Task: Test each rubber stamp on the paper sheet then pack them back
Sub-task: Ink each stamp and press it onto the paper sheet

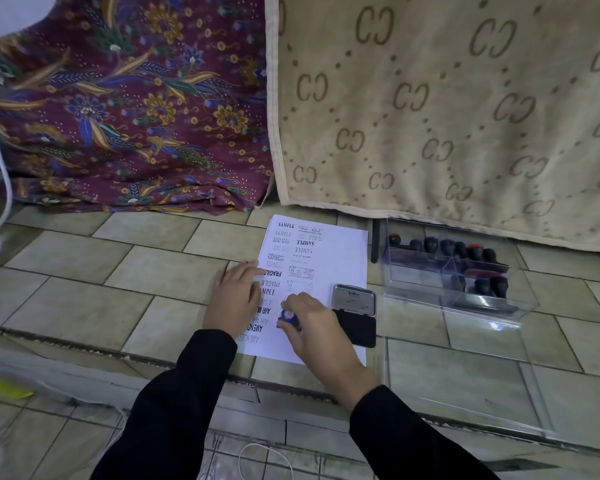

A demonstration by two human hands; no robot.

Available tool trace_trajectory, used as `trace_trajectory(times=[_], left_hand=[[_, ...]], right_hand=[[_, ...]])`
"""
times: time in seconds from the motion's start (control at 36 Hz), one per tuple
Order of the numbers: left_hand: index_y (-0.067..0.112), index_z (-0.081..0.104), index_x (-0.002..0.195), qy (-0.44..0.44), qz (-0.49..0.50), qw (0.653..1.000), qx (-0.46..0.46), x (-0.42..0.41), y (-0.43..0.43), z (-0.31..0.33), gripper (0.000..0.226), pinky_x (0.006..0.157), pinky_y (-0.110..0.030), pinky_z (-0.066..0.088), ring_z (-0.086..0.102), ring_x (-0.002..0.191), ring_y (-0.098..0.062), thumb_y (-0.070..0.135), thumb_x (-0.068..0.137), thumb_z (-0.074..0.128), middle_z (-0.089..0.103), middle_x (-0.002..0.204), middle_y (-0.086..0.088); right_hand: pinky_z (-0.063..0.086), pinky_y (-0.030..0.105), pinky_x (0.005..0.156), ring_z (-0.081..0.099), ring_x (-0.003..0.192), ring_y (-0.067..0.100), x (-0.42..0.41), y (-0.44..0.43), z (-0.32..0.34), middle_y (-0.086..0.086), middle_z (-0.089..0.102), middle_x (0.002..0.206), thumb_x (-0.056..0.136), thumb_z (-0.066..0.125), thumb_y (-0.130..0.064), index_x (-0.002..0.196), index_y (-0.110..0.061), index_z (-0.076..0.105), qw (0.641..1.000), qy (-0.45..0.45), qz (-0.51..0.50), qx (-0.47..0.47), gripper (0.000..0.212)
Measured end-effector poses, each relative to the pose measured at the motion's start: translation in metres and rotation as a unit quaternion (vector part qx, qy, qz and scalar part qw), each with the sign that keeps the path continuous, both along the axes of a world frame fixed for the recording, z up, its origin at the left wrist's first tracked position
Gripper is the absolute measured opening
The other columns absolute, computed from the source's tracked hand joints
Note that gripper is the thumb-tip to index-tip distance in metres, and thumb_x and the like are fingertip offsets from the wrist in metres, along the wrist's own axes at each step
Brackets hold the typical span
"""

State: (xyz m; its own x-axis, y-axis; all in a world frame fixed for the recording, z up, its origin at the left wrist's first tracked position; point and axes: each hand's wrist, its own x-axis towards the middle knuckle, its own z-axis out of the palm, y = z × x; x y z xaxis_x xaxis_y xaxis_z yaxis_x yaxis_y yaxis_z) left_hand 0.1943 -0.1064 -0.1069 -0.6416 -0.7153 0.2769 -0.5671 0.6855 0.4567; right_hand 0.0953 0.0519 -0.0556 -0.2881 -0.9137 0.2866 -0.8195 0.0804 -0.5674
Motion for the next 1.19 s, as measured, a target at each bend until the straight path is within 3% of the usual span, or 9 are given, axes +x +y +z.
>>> trace_trajectory(times=[0.19,0.42,0.58,0.67,0.75,0.92,1.19], left_hand=[[0.021,0.059,0.120,-0.004,0.000,1.000,-0.003,-0.001,0.001,0.000,0.030,0.116,-0.039,0.014,0.040,0.132,-0.012,0.013,0.095,0.045,0.051,0.139,0.004],[0.021,0.059,0.120,-0.007,0.002,1.000,0.003,0.000,0.000,0.000,0.030,0.116,-0.037,0.012,0.039,0.133,-0.012,0.013,0.094,0.046,0.050,0.140,0.004],[0.022,0.059,0.119,-0.011,-0.002,1.000,0.000,0.000,0.001,0.002,0.030,0.116,-0.038,0.015,0.040,0.131,-0.011,0.013,0.094,0.044,0.051,0.138,0.005],[0.022,0.059,0.119,-0.012,-0.005,1.000,0.000,0.001,0.000,0.002,0.029,0.116,-0.038,0.015,0.040,0.132,-0.012,0.014,0.095,0.044,0.051,0.139,0.005],[0.022,0.059,0.120,-0.012,-0.007,1.000,0.002,0.002,0.001,0.004,0.029,0.118,-0.039,0.015,0.039,0.132,-0.010,0.015,0.096,0.044,0.051,0.139,0.005],[0.022,0.062,0.116,0.015,-0.007,1.000,0.023,0.001,0.001,0.006,0.028,0.116,-0.041,0.018,0.042,0.129,-0.011,0.011,0.094,0.049,0.054,0.135,0.005],[0.024,0.064,0.112,0.034,-0.014,0.998,0.044,0.001,-0.007,0.002,0.028,0.112,-0.046,0.027,0.049,0.123,-0.015,0.008,0.089,0.057,0.057,0.131,0.006]], right_hand=[[0.049,0.038,0.073,0.057,0.080,0.024,-0.007,-0.011,0.011,0.008,0.060,0.093,0.090,0.060,-0.013,0.089,-0.006,0.053,0.998,-0.046,-0.032,0.023,0.009],[0.051,0.039,0.069,0.057,0.077,0.023,-0.002,-0.005,0.007,0.006,0.056,0.090,0.089,0.059,-0.011,0.088,-0.009,0.050,0.999,-0.036,-0.014,0.029,0.010],[0.047,0.027,0.068,0.048,0.072,0.013,0.000,0.003,0.000,0.001,0.055,0.090,0.088,0.062,-0.015,0.097,-0.011,0.058,1.000,-0.023,-0.002,0.013,0.010],[0.047,0.018,0.067,0.055,0.069,0.011,-0.007,0.009,0.005,0.000,0.059,0.087,0.085,0.069,-0.017,0.098,-0.013,0.063,0.991,-0.113,-0.063,-0.017,0.016],[0.045,0.011,0.055,0.058,0.059,0.008,-0.026,0.023,0.019,-0.003,0.061,0.078,0.081,0.072,-0.015,0.093,-0.018,0.061,0.969,-0.175,-0.144,-0.100,0.016],[0.051,0.013,0.066,0.060,0.074,0.003,-0.079,0.074,0.043,-0.005,0.063,0.085,0.080,0.070,-0.008,0.086,-0.031,0.056,0.939,-0.185,-0.241,-0.159,0.028],[0.053,0.011,0.068,0.061,0.079,0.000,-0.100,0.130,0.000,0.002,0.061,0.094,0.081,0.068,-0.002,0.093,-0.017,0.062,0.924,-0.178,-0.314,-0.125,0.020]])
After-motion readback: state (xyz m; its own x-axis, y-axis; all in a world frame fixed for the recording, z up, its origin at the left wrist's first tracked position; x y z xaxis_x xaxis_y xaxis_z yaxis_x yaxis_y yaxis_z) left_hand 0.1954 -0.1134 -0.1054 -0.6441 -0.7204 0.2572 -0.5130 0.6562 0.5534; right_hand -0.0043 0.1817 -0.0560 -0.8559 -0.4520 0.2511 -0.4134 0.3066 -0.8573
